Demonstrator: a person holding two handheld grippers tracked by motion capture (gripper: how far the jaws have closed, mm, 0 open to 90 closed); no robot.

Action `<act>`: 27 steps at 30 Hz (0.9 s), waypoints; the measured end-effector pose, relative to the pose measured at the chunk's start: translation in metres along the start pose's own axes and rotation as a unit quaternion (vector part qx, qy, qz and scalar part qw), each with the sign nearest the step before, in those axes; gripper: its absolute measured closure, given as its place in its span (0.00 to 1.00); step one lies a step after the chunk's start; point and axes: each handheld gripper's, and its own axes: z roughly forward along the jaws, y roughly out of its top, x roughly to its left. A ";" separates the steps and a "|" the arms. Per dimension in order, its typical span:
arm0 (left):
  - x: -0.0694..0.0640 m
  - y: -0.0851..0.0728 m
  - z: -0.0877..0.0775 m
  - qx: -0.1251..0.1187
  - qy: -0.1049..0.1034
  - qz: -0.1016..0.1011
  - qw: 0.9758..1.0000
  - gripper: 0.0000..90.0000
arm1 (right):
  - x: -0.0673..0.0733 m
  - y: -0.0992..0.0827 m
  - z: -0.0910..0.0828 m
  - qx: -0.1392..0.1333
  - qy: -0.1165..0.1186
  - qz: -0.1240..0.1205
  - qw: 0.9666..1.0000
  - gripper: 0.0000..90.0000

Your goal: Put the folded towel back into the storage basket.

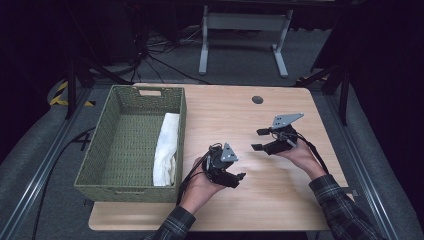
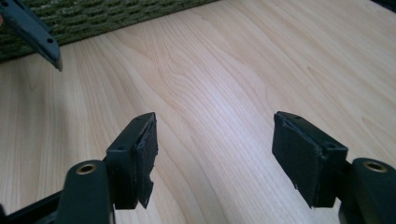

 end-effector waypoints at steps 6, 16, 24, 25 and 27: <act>0.000 -0.011 0.014 0.008 0.007 -0.007 1.000 0.27 | 0.004 -0.022 -0.003 0.002 -0.012 0.010 1.000 0.34; 0.003 -0.024 0.027 0.031 0.021 -0.010 0.999 0.23 | 0.006 -0.054 -0.011 0.014 -0.040 0.033 0.999 0.30; 0.006 -0.032 0.038 0.052 0.025 -0.016 0.998 0.20 | 0.009 -0.075 -0.021 0.024 -0.062 0.043 0.997 0.27; 0.006 -0.033 0.039 0.052 0.030 -0.014 0.998 0.20 | 0.010 -0.077 -0.022 0.022 -0.063 0.046 0.997 0.27; 0.006 -0.034 0.041 0.058 0.034 -0.004 0.998 0.19 | 0.011 -0.080 -0.022 0.026 -0.067 0.045 0.996 0.27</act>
